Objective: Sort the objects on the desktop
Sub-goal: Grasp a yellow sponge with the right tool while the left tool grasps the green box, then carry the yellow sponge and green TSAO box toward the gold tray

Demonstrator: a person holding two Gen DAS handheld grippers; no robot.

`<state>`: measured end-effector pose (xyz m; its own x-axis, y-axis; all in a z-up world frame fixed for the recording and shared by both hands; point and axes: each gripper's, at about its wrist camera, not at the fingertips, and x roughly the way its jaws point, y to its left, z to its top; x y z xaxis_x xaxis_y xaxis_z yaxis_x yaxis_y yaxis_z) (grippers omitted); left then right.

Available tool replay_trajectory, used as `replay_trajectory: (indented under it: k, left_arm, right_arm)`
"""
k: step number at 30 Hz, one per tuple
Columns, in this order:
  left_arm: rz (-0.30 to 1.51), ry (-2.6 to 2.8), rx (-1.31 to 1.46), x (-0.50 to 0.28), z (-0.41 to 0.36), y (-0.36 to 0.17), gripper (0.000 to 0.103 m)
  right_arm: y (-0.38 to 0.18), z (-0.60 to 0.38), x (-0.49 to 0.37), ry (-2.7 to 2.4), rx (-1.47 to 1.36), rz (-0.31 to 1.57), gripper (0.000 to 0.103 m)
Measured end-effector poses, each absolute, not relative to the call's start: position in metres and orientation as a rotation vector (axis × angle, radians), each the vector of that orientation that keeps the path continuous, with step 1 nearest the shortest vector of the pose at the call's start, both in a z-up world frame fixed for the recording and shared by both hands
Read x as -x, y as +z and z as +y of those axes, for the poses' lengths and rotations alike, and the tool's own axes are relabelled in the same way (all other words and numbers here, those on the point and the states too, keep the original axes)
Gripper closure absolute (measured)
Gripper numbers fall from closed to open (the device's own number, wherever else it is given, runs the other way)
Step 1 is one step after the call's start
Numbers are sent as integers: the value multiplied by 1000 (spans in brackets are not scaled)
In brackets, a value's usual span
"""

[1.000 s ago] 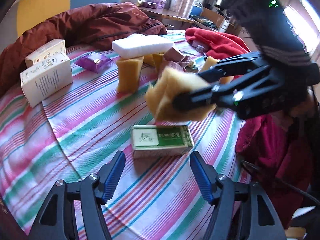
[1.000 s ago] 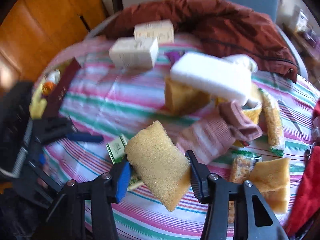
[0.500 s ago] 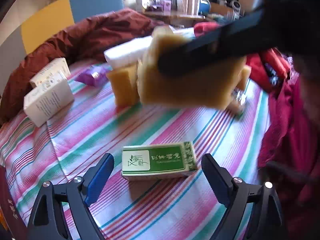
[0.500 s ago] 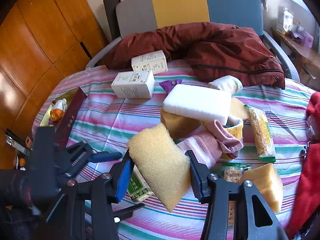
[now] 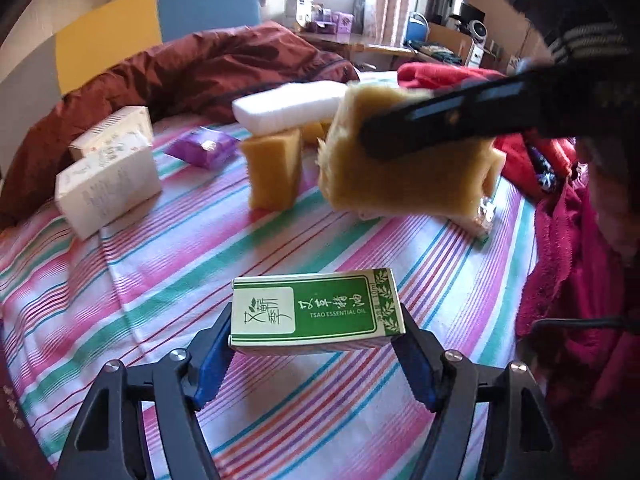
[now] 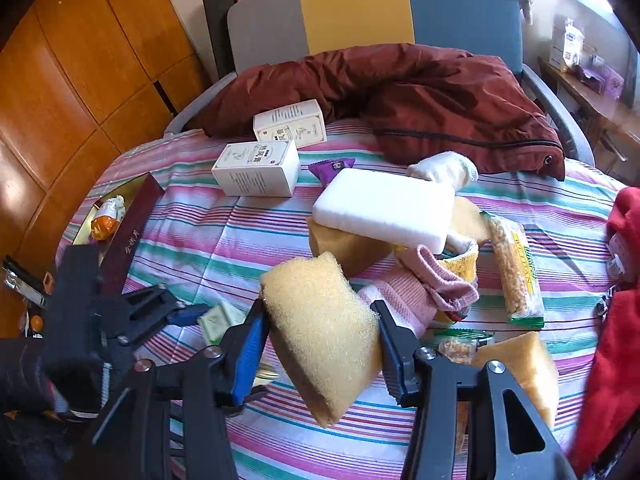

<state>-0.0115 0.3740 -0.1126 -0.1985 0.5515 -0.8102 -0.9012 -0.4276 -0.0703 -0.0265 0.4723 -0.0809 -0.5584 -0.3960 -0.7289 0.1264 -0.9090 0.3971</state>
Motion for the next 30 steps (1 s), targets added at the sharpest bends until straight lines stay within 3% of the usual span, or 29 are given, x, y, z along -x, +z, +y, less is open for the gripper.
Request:
replay_trajectory:
  k: [16,30]
  left_arm:
    - [366,2183,996,41,244,-38,28]
    - [186,2461,1096,78,109,-35,28]
  right_arm:
    - [-35,409,14,-2517,-1133,-429,51]
    - [1,266,33,-2341,-1003,-441,51]
